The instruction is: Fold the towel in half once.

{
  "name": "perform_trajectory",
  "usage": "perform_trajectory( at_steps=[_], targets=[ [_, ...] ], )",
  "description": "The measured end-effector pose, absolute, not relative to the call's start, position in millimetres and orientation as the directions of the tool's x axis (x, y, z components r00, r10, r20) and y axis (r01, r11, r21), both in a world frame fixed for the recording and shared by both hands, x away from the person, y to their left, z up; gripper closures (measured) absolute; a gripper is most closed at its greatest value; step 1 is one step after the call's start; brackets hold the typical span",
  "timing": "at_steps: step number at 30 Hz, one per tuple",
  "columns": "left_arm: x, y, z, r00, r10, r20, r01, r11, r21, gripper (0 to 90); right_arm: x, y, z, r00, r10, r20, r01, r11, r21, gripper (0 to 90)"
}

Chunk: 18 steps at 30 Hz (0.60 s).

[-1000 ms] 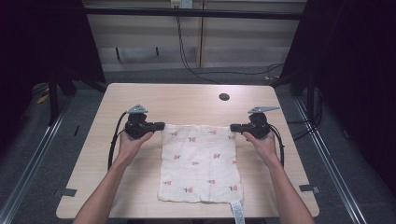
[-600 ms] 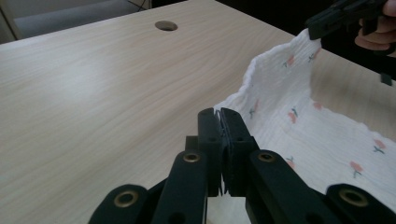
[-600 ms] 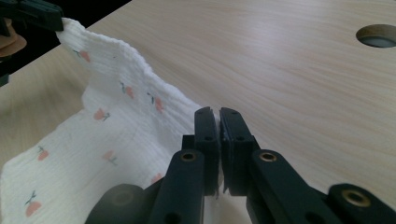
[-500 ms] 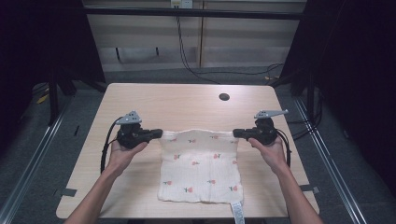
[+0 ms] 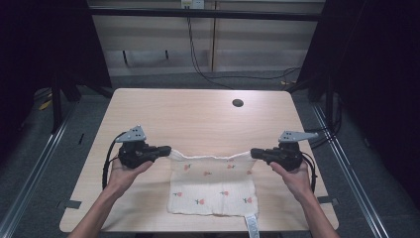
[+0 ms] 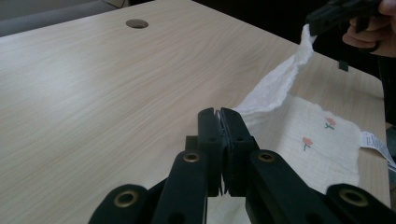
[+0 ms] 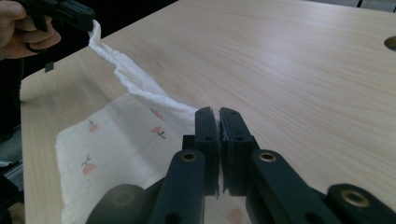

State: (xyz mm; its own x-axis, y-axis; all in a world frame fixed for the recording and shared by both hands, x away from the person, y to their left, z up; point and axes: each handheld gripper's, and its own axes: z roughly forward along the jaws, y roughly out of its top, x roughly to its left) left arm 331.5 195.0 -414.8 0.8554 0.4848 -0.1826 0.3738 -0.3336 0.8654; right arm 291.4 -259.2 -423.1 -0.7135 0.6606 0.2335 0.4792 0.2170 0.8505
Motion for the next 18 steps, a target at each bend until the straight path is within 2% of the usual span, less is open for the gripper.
perform_trajectory(
  at_steps=[13, 14, 18],
  targets=[
    [307, 199, -426, 0.873, 0.448, -0.194, 0.39, -0.4, 0.829, 88.3, 262, -255, -436, -0.724, 0.643, 0.25, 0.511, 0.257, 0.82, 86.8],
    [303, 201, -428, 0.869, 0.433, -0.239, 0.417, -0.379, 0.826, 88.3, 260, -255, -437, -0.724, 0.644, 0.246, 0.51, 0.259, 0.82, 86.7],
    [296, 197, -435, 0.873, 0.424, -0.239, 0.422, -0.412, 0.808, 88.3, 253, -254, -441, -0.721, 0.651, 0.238, 0.522, 0.286, 0.804, 86.7]
  ],
)
